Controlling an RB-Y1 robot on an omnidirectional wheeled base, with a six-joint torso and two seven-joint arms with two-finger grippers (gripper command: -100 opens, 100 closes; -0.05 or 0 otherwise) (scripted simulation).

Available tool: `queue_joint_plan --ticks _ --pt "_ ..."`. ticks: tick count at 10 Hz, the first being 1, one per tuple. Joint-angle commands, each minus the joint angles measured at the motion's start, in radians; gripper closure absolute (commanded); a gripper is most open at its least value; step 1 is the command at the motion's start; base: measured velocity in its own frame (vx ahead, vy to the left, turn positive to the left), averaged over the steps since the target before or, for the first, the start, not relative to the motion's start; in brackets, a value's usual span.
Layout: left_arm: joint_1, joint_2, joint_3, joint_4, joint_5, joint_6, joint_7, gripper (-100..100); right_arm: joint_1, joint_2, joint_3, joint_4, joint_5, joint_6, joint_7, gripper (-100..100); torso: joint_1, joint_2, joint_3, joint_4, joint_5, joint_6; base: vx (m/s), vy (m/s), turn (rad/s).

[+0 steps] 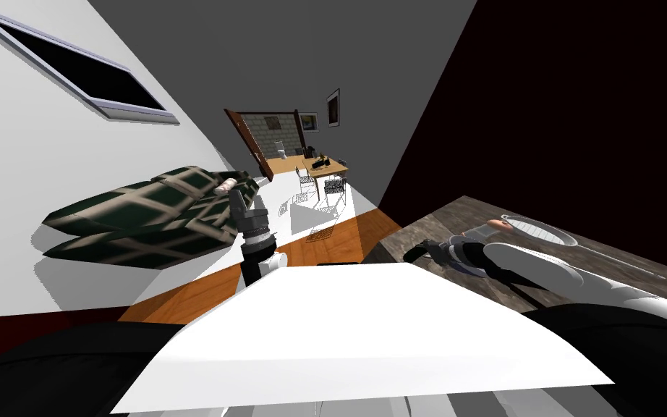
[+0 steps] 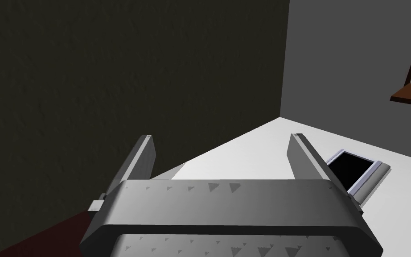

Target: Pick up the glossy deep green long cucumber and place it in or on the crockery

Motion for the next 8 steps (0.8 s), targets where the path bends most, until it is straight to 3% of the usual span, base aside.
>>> queue_joint_plan --ticks 1,3,4,5,6,7,8 --pt "0.000 0.000 0.000 0.000 0.000 0.000 0.000 0 0.000 0.000 0.000 0.000 0.000 0.000 0.000 100 0.000 0.000 0.000 0.000 0.000 0.000 0.000 0.000 0.000" --pt "0.000 0.000 0.000 0.000 0.000 0.000 0.000 0 0.000 0.000 0.000 0.000 0.000 0.000 0.000 100 0.000 0.001 0.000 0.000 0.000 0.000 0.000 0.000 0.000" --pt "0.000 0.000 0.000 0.000 0.000 0.000 0.000 0 0.000 0.000 0.000 0.000 0.000 0.000 0.000 0 0.000 0.001 0.001 0.000 0.000 0.000 0.000 0.000 0.000" --pt "0.000 0.000 0.000 0.000 0.000 0.000 0.000 0 -0.014 -0.031 -0.017 -0.013 -0.013 -0.025 -0.023 100 0.000 0.001 0.001 0.000 0.000 0.000 -0.032 0.002 -0.092" --pt "0.000 0.000 0.000 0.000 0.000 0.000 0.000 0 -0.005 -0.018 -0.013 -0.007 -0.010 -0.013 -0.008 100 0.001 0.003 0.002 0.001 0.001 0.001 -0.019 0.000 -0.020" --pt "0.000 0.000 0.000 0.000 0.000 0.000 0.000 0 -0.006 -0.021 -0.016 -0.008 -0.012 -0.017 -0.011 0 0.001 0.003 0.002 0.001 0.001 0.001 0.000 0.000 0.000" --pt "0.000 0.000 0.000 0.000 0.000 0.000 0.000 0 -0.036 -0.047 -0.055 -0.014 -0.014 -0.010 -0.007 100 0.000 0.002 0.001 0.001 0.001 0.001 -0.104 0.020 -0.046"
